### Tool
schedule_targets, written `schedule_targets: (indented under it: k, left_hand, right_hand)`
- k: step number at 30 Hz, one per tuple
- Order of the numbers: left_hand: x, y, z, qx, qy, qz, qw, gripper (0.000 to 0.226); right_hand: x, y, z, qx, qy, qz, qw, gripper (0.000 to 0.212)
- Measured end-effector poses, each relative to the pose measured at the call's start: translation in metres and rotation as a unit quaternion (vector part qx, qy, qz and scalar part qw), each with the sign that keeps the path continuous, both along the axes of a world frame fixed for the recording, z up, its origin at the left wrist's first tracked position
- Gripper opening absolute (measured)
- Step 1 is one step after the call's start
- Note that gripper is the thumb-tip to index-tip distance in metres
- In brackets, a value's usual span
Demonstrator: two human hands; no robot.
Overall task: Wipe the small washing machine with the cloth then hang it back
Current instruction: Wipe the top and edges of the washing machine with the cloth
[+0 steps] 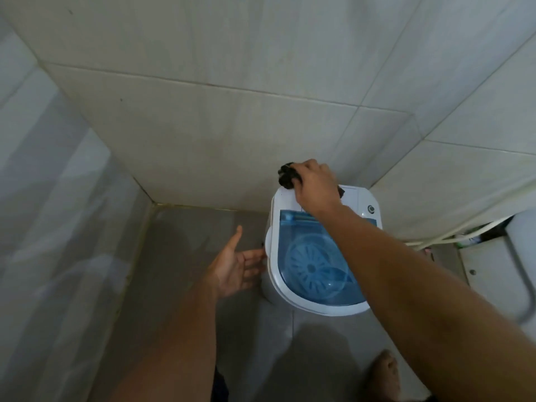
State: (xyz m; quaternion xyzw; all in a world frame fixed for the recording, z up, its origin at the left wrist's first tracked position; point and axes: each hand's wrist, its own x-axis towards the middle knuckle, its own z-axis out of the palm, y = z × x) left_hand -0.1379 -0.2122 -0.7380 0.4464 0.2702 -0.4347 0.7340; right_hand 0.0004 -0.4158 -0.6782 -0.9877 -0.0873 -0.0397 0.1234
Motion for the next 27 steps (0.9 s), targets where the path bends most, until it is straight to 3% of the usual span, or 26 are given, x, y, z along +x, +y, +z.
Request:
schedule_targets:
  k: [2,4,6,8,13,20,27]
  left_hand:
    - [0.001,-0.001,-0.003,-0.005,0.005,0.003,1.000,0.096]
    - [0.002,0.000,-0.005,-0.013,0.009,0.010,1.000,0.104]
    - [0.001,0.002,-0.009,-0.023,0.015,0.015,1.000,0.112]
    - [0.001,0.002,-0.009,-0.027,0.010,0.005,1.000,0.116]
    - [-0.001,0.000,-0.004,-0.026,0.010,0.000,1.000,0.111]
    - [0.001,0.001,-0.002,-0.011,0.000,-0.018,1.000,0.116]
    - [0.000,0.003,0.000,-0.002,-0.003,-0.021,1.000,0.129]
  right_hand:
    - [-0.013,0.014,-0.013,-0.043,-0.030,0.028,0.998,0.037]
    - [-0.042,0.023,-0.024,-0.069,-0.058,0.154,0.984,0.041]
    - [-0.075,0.023,-0.025,-0.095,-0.035,0.296,0.950,0.048]
    - [-0.083,0.015,-0.014,-0.127,0.004,0.352,0.927,0.050]
    - [-0.010,0.005,0.036,-0.203,0.037,0.133,0.969,0.050]
    - [-0.010,0.032,0.052,-0.352,0.121,0.252,0.893,0.042]
    - [-0.002,0.054,0.061,-0.407,0.119,0.213,0.880,0.040]
